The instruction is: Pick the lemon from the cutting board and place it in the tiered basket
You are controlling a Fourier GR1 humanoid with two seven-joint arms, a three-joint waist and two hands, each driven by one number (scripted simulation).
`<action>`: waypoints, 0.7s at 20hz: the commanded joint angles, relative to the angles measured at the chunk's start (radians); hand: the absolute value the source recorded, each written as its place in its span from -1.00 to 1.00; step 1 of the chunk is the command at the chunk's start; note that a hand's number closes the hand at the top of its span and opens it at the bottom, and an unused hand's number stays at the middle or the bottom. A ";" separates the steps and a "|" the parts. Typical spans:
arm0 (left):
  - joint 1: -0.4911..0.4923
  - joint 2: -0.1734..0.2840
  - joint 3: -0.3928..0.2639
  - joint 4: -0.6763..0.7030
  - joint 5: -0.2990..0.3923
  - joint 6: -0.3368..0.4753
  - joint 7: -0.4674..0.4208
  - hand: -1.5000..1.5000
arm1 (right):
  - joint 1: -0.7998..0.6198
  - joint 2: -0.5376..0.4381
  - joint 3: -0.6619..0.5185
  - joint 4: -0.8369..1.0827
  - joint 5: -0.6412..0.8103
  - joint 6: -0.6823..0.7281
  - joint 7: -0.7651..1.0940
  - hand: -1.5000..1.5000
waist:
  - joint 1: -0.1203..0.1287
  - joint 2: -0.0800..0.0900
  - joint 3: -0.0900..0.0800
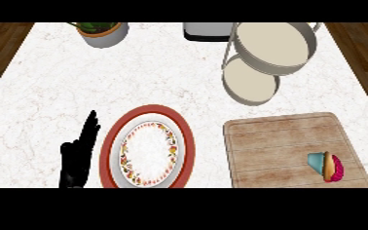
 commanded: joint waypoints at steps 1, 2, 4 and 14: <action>-0.061 -0.023 0.004 0.041 -0.011 0.006 0.021 0.00 | -0.041 -0.104 -0.140 -0.081 -0.125 0.083 0.007 1.00 | 0.008 0.005 -0.001; -0.034 0.008 0.022 0.039 0.003 -0.031 -0.005 0.00 | -0.064 -0.131 -0.184 -0.091 -0.182 0.125 0.066 1.00 | 0.012 0.005 -0.001; -0.023 -0.026 -0.016 -0.015 -0.048 0.015 0.038 0.00 | -0.109 -0.139 -0.184 -0.044 -0.190 0.120 0.095 1.00 | 0.025 0.007 0.000; 0.023 -0.056 -0.019 -0.017 -0.061 -0.015 0.011 0.00 | -0.437 -0.174 0.065 0.047 -0.148 0.032 0.405 1.00 | 0.041 0.010 -0.001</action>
